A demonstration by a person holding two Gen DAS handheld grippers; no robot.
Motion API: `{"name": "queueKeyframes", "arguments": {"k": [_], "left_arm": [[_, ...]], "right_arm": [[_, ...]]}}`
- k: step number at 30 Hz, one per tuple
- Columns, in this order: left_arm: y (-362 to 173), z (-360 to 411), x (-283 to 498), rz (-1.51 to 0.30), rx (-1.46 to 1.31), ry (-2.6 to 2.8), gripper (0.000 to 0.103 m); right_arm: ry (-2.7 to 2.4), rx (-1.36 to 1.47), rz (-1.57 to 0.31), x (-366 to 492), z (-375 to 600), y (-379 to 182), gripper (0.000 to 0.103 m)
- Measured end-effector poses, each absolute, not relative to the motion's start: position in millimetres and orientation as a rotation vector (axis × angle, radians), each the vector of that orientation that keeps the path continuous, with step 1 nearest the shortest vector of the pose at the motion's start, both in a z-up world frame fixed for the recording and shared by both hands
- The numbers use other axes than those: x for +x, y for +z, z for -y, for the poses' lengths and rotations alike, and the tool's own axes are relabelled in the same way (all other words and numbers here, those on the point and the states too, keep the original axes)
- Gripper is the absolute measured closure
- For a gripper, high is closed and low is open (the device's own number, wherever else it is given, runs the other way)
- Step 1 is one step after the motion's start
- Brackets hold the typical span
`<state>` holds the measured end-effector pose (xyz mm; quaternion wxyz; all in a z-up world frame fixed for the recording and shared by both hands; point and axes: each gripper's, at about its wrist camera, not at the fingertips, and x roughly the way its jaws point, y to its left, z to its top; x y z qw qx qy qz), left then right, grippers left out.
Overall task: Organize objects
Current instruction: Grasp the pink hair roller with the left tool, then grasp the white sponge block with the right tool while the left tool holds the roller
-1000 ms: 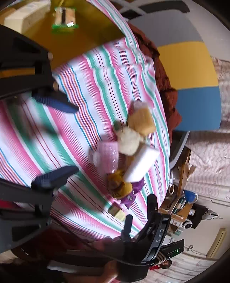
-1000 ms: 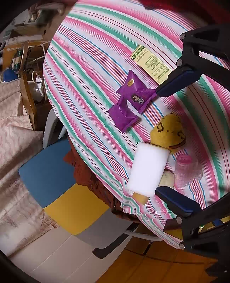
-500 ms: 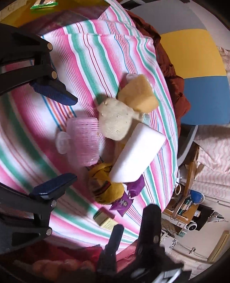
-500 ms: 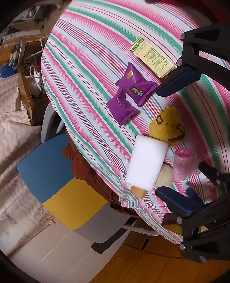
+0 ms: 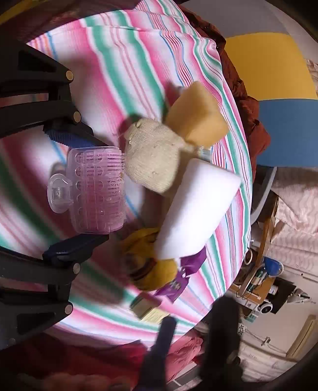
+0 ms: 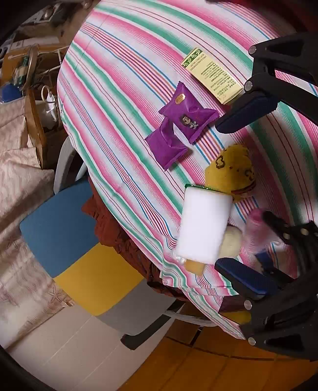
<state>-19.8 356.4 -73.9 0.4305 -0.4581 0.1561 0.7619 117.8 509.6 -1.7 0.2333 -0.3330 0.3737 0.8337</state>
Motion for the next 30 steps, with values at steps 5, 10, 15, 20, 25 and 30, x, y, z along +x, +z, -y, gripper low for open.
{"name": "queueKeyframes", "arguments": {"k": [5, 10, 15, 20, 25, 30], "left_arm": [[-72.1, -324.9, 2.6, -0.397, -1.111, 1.884, 0.039], [-70.5, -300.6, 20.8, -0.413, -1.092, 1.872, 0.039], [-70.0, -285.0, 30.7, -0.414, -1.080, 1.864, 0.039], [-70.7, -277.7, 34.4, -0.394, -1.082, 1.864, 0.039], [-70.3, -275.8, 36.3, -0.391, -1.083, 1.862, 0.039], [-71.5, -275.0, 36.5, -0.381, -1.086, 1.859, 0.039]], "right_arm": [[2.344, -0.915, -1.014, 114.4, -504.3, 1.5, 0.001], [2.496, -0.976, -1.011, 101.6, -487.3, 3.4, 0.001], [2.539, -1.122, -0.880, 82.6, -464.5, -3.2, 0.001], [2.501, -1.145, -0.773, 78.9, -459.4, -6.0, 0.001], [2.447, -1.130, -0.745, 72.8, -466.6, -6.6, 0.000], [2.415, -1.077, -0.847, 62.0, -481.1, -3.4, 0.000]]}}
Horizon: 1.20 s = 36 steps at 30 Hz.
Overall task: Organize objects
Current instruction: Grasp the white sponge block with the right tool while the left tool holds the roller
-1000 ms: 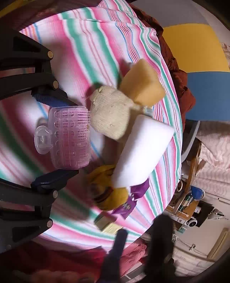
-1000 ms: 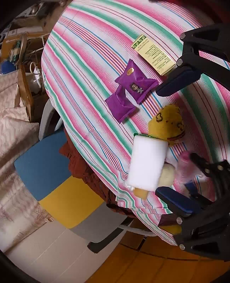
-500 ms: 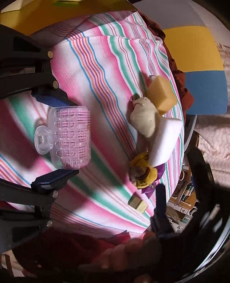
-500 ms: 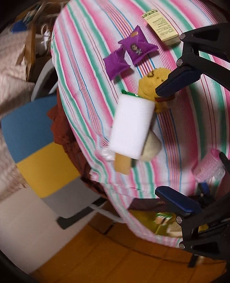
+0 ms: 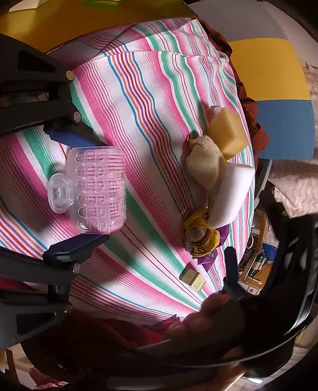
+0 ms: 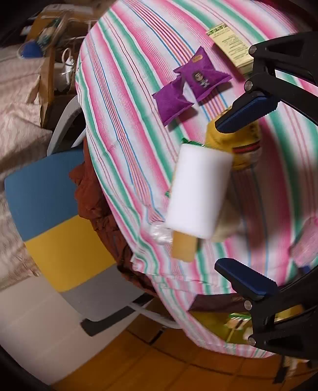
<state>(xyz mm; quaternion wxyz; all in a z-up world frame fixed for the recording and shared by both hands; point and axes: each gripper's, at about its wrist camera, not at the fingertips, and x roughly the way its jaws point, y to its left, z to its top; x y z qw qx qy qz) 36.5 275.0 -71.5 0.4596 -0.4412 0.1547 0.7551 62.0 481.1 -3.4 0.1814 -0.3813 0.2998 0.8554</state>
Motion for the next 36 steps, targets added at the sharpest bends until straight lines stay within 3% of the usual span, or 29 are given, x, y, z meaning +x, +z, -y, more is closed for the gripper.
{"name": "queueKeyframes", "arguments": {"k": [3, 6, 8, 12, 15, 18, 26, 27, 29, 30, 36], "left_arm": [[-71.8, -274.0, 36.3, -0.371, -1.087, 1.858, 0.039], [-72.1, -274.0, 36.1, -0.367, -1.087, 1.855, 0.039], [-72.2, -273.7, 35.6, -0.362, -1.087, 1.850, 0.039], [-72.8, -272.5, 32.9, -0.347, -1.095, 1.840, 0.039], [-73.3, -272.4, 31.8, -0.339, -1.103, 1.836, 0.039], [-73.7, -273.0, 30.6, -0.336, -1.108, 1.832, 0.039], [-74.5, -273.0, 30.5, -0.331, -1.116, 1.825, 0.038], [-74.7, -273.2, 30.5, -0.330, -1.116, 1.825, 0.038], [-74.6, -273.3, 30.5, -0.329, -1.116, 1.826, 0.038], [-74.8, -274.1, 28.9, -0.327, -1.117, 1.826, 0.038], [-75.6, -274.5, 30.7, -0.326, -1.103, 1.832, 0.038]], "right_arm": [[2.380, -1.050, -0.876, 56.4, -488.9, -3.5, 0.000], [2.438, -1.056, -0.743, 47.5, -482.2, 6.5, 0.000], [2.528, -1.129, -0.551, 36.7, -468.4, 14.5, 0.000], [2.575, -1.392, 0.012, 19.7, -435.6, 13.0, 0.000], [2.525, -1.531, 0.232, 10.8, -431.5, 2.3, 0.000], [2.505, -1.637, 0.327, -1.7, -436.4, -8.4, 0.000], [2.501, -1.852, 0.314, -36.7, -455.1, -34.1, 0.000], [2.505, -1.865, 0.286, -38.5, -456.0, -36.7, 0.004], [2.549, -1.858, 0.207, -35.4, -457.9, -32.2, 0.033], [2.568, -1.824, 0.187, -31.7, -457.9, -27.2, 0.041], [2.614, -1.657, 0.101, -2.4, -455.5, 2.3, 0.041]]}}
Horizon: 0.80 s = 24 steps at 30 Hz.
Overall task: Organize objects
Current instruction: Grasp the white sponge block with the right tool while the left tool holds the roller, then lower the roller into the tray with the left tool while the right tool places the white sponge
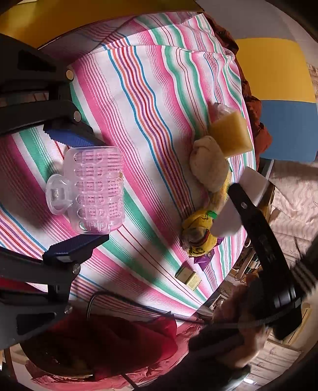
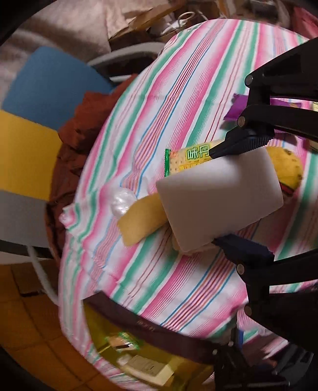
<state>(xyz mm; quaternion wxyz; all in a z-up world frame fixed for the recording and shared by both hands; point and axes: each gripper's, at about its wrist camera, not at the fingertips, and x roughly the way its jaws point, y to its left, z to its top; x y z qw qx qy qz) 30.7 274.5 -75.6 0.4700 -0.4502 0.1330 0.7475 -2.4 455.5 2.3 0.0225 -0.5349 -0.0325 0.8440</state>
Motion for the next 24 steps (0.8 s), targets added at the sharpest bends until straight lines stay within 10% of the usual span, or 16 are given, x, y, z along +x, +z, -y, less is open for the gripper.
{"name": "queueKeyframes", "arguments": {"k": [24], "left_arm": [[6.2, -162.6, 19.8, -0.090, -0.981, 2.087, 0.039]], "right_arm": [[2.836, -1.292, -0.459, 33.0, -366.3, 51.2, 0.041]]}}
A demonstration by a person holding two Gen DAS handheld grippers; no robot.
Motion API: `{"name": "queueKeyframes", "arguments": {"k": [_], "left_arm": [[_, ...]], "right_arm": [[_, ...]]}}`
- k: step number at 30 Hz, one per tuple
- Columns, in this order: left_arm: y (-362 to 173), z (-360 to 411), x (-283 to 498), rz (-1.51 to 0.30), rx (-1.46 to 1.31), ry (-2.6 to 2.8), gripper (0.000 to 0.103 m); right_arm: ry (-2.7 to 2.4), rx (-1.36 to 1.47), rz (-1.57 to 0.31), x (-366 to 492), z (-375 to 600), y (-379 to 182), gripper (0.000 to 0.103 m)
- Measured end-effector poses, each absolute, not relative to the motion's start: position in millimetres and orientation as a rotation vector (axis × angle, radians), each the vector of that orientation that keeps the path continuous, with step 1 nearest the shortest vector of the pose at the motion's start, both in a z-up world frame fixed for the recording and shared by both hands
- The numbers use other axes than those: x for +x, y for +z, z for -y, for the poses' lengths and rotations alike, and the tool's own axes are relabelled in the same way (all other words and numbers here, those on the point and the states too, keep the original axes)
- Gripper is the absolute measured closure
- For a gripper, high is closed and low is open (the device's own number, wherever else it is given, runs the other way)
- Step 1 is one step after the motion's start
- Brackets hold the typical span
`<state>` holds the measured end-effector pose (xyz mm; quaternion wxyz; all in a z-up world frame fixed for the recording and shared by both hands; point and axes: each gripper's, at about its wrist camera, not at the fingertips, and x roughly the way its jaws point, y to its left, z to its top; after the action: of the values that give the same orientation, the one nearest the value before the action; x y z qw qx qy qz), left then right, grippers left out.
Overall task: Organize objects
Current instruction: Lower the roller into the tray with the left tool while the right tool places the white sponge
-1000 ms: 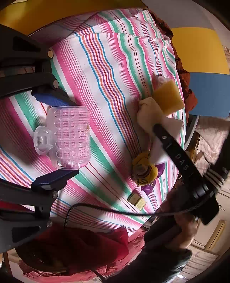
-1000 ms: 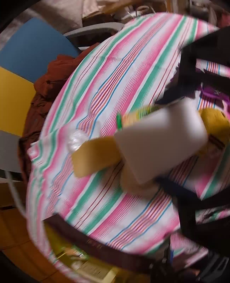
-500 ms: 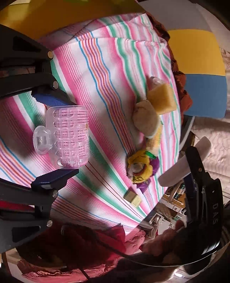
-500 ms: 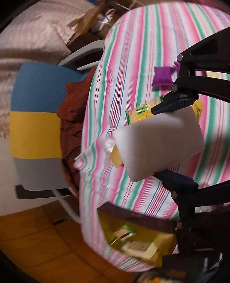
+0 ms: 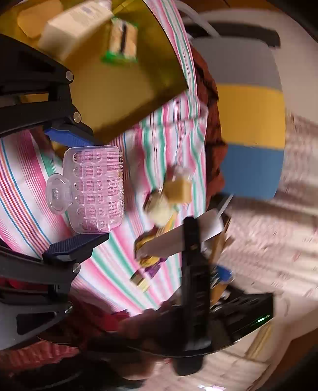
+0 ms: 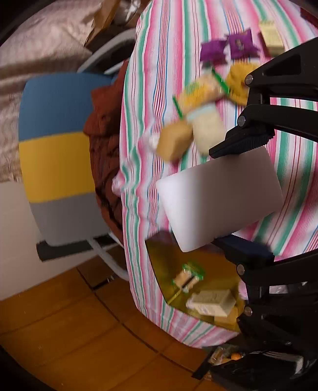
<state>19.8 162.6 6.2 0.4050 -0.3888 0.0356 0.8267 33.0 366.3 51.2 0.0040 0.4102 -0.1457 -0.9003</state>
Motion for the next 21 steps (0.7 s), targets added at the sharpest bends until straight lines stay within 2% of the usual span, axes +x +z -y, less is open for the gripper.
{"name": "queueKeyframes", "arguments": {"k": [12, 21], "left_arm": [[9.0, -45.0, 5.5, 0.105, -1.052, 2.315, 0.039], [-19.4, 20.3, -2.7, 0.175, -1.172, 2.469, 0.039]], "right_arm": [[-2.655, 1.220, 0.452, 0.0, -271.5, 43.1, 0.040], [-2.575, 1.244, 0.408, -18.9, -217.5, 26.7, 0.038]]}}
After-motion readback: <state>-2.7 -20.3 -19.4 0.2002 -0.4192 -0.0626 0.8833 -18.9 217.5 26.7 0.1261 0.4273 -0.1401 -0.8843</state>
